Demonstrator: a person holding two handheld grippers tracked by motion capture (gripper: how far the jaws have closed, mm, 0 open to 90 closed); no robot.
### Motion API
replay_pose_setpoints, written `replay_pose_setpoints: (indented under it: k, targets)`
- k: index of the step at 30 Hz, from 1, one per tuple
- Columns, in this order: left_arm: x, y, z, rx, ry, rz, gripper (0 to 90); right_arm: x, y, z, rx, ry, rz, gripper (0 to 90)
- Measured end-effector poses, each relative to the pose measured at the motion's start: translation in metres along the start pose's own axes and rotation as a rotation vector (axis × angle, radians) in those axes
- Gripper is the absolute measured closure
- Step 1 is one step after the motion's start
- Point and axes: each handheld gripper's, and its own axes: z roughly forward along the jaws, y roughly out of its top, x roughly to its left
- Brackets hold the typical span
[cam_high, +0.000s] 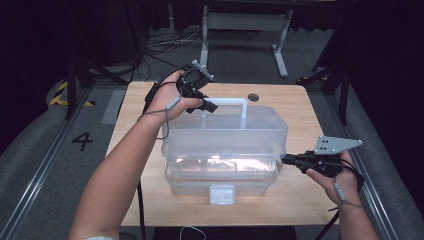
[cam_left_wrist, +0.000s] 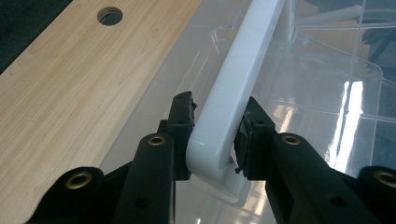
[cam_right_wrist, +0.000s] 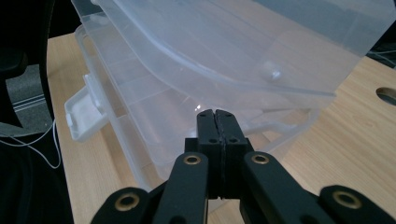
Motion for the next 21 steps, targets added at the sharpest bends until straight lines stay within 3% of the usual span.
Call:
replay_pose_setpoints:
  k: [8, 9, 11, 14, 17, 21]
  targets:
    - [-0.003, -0.002, -0.003, -0.019, -0.003, -0.003, 66.9, 0.001, 0.002, 0.002, -0.002, -0.022, -0.012, 90.0]
    - [-0.003, -0.002, -0.006, -0.033, -0.003, -0.006, 66.9, 0.001, 0.002, 0.002, -0.002, -0.022, -0.012, 90.0]
    - [-0.006, -0.004, -0.014, -0.076, 0.013, 0.008, 54.1, 0.002, 0.002, 0.002, -0.006, -0.022, -0.015, 90.0]
    - [-0.012, -0.008, -0.031, -0.134, 0.009, 0.011, 51.2, 0.001, 0.003, 0.003, -0.011, -0.014, -0.012, 90.0]
    - [-0.018, -0.012, -0.042, -0.138, 0.05, 0.02, 51.1, 0.001, 0.005, 0.004, -0.009, -0.012, -0.014, 90.0]
    - [-0.025, -0.017, -0.053, -0.166, 0.061, 0.026, 51.5, 0.001, 0.007, 0.005, -0.016, -0.015, -0.01, 90.0]
